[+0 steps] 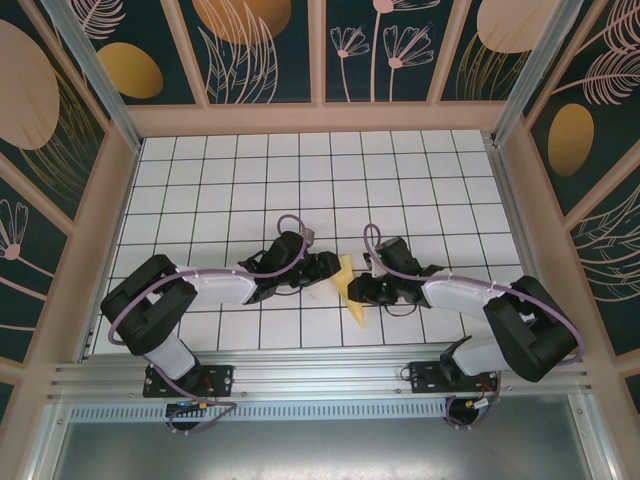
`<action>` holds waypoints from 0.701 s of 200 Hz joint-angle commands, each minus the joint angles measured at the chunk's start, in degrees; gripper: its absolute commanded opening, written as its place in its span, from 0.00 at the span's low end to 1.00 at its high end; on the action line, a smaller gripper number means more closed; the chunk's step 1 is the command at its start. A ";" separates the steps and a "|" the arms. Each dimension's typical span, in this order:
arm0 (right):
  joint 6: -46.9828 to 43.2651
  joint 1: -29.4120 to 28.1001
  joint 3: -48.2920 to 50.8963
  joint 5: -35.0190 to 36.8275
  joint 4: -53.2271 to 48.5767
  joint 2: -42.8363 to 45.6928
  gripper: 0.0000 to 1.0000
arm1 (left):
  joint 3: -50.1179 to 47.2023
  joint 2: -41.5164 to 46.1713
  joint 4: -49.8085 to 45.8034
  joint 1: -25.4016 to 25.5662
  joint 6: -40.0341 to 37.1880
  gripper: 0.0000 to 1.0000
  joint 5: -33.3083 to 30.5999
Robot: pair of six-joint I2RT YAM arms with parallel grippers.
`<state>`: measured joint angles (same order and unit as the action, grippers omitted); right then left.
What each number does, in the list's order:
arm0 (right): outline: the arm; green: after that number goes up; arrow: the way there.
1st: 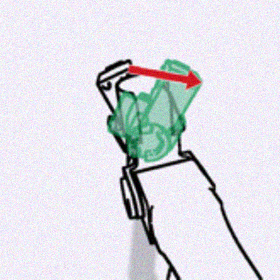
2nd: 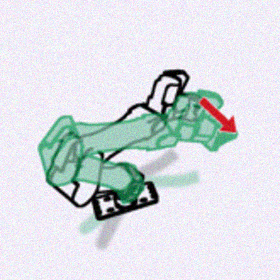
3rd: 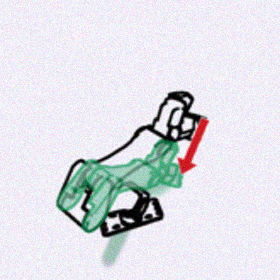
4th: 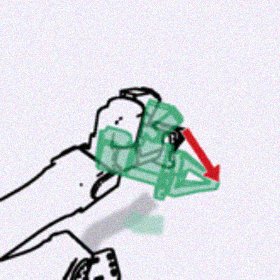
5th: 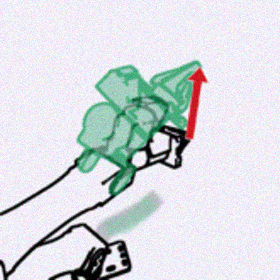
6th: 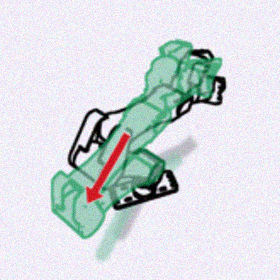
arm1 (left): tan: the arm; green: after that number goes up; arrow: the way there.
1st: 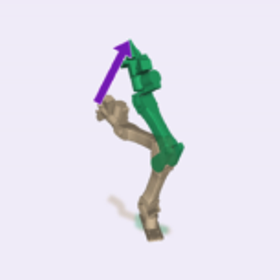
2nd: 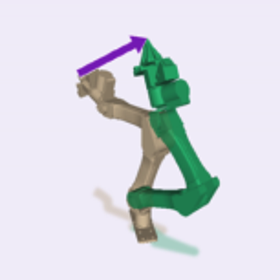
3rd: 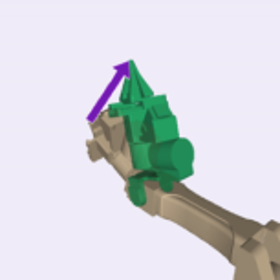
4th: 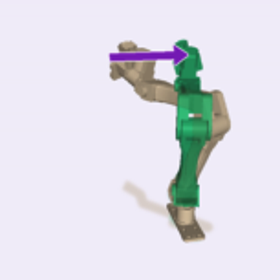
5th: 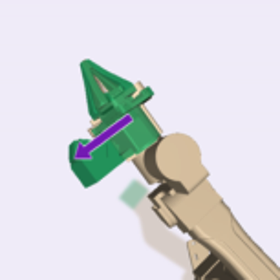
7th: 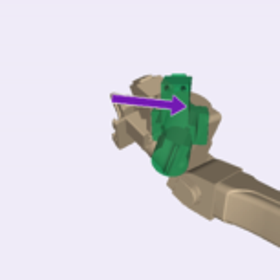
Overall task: Fold a paper plane with a square sheet of paper (pick it up from the middle)
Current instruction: Move the paper plane to the center of the table.
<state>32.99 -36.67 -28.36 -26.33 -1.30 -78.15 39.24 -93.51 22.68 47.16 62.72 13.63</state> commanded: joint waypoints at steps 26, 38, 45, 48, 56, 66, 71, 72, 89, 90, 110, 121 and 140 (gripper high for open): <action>0.76 -5.33 -6.30 8.62 -5.83 -1.32 0.07 | -0.99 3.59 -3.26 -0.15 1.18 0.57 -5.67; 1.88 -6.53 -8.79 12.53 -8.48 -1.70 0.03 | -1.23 5.40 -5.23 -0.20 1.04 0.57 -8.40; 2.60 -6.97 -10.55 15.21 -10.49 -2.27 0.01 | -1.36 6.46 -6.66 -0.18 0.97 0.57 -10.06; 2.88 -7.15 -11.25 16.52 -11.28 -2.41 0.01 | -1.44 7.02 -7.08 -0.14 0.92 0.57 -10.89; 3.65 -7.60 -13.27 20.08 -13.41 -3.11 0.01 | -1.59 8.31 -9.10 -0.18 0.99 0.57 -13.24; 5.03 -7.89 -16.19 25.35 -16.63 -4.26 0.01 | -1.96 10.06 -11.38 -0.26 1.30 0.57 -16.09; 5.45 -7.91 -17.53 26.83 -17.84 -4.92 0.02 | -2.15 10.94 -12.35 -0.31 1.47 0.57 -17.45; 5.52 -7.90 -17.74 27.50 -18.07 -5.18 0.02 | -2.20 11.09 -12.46 -0.31 1.50 0.57 -17.69; 5.77 -7.90 -22.03 32.35 -20.67 -8.94 0.03 | -3.47 14.16 -14.60 -0.47 2.05 0.57 -21.40; 5.77 -7.90 -22.33 32.54 -20.80 -9.16 0.03 | -3.56 14.33 -14.73 -0.48 2.10 0.57 -21.56; 4.65 -7.98 -26.94 33.40 -21.59 -15.40 0.05 | -5.40 17.38 -15.68 -0.84 2.20 0.58 -23.91; 4.58 -7.98 -28.91 34.13 -21.98 -18.51 0.06 | -6.27 18.85 -16.03 -1.01 2.06 0.58 -24.55; 3.92 -7.98 -31.18 33.19 -21.20 -22.36 0.09 | -7.55 20.82 -16.91 -1.32 1.87 0.58 -25.31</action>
<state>36.93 -44.27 -56.53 3.81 -18.79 -96.29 33.45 -75.16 9.23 46.39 64.20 -7.75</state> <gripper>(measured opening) 0.072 0.578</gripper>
